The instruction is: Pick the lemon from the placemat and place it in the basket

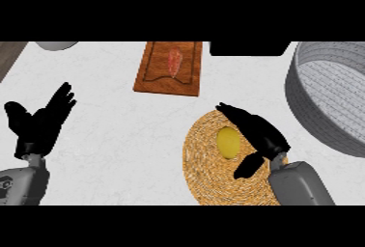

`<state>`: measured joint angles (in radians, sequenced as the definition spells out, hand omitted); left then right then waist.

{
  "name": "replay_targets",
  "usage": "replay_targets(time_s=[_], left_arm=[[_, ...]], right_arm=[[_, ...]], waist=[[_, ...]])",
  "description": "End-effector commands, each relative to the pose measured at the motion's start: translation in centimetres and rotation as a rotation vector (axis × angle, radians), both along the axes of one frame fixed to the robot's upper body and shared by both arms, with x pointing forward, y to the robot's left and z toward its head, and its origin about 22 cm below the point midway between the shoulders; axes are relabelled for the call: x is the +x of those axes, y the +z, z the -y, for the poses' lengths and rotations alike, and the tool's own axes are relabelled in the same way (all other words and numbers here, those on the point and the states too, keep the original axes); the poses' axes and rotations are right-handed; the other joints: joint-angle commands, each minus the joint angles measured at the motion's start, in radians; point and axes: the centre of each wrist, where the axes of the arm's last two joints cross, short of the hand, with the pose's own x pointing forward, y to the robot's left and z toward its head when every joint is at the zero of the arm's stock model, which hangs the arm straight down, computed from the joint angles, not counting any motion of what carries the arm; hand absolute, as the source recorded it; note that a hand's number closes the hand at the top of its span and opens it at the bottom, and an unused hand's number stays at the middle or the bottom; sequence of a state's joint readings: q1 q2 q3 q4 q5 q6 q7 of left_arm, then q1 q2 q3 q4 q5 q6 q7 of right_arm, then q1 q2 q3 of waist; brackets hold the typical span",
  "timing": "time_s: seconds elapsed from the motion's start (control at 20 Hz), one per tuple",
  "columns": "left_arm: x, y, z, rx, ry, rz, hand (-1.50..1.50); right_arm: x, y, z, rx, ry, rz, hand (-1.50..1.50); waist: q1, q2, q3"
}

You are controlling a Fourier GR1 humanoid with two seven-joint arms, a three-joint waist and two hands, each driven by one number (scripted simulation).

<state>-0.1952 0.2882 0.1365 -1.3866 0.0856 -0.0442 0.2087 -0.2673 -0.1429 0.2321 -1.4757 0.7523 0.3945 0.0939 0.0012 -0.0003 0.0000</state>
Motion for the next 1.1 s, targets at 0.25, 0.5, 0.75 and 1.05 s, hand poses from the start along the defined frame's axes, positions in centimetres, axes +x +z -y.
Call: replay_targets(time_s=[0.25,0.5,0.75,1.05], left_arm=[[0.0,0.7,0.1,0.005,0.003,0.008,0.00],[0.2,1.1,0.0,0.020,0.006,0.009,0.00],[0.3,0.4,0.3,0.007,-0.011,0.002,0.00],[1.3,1.3,1.7,-0.001,-0.068,0.036,0.00]], right_arm=[[0.4,-2.4,-1.3,-0.128,0.084,0.037,1.50],[-0.5,-2.9,-3.6,-0.133,0.101,0.031,1.50],[4.3,-0.9,-2.9,-0.117,-0.416,-0.013,1.50],[7.6,1.8,-1.5,-0.088,-0.971,-0.022,1.50]], waist=[[0.001,0.000,0.000],[0.000,0.000,0.000],[0.033,0.012,-0.001],[0.076,0.029,-0.002]])
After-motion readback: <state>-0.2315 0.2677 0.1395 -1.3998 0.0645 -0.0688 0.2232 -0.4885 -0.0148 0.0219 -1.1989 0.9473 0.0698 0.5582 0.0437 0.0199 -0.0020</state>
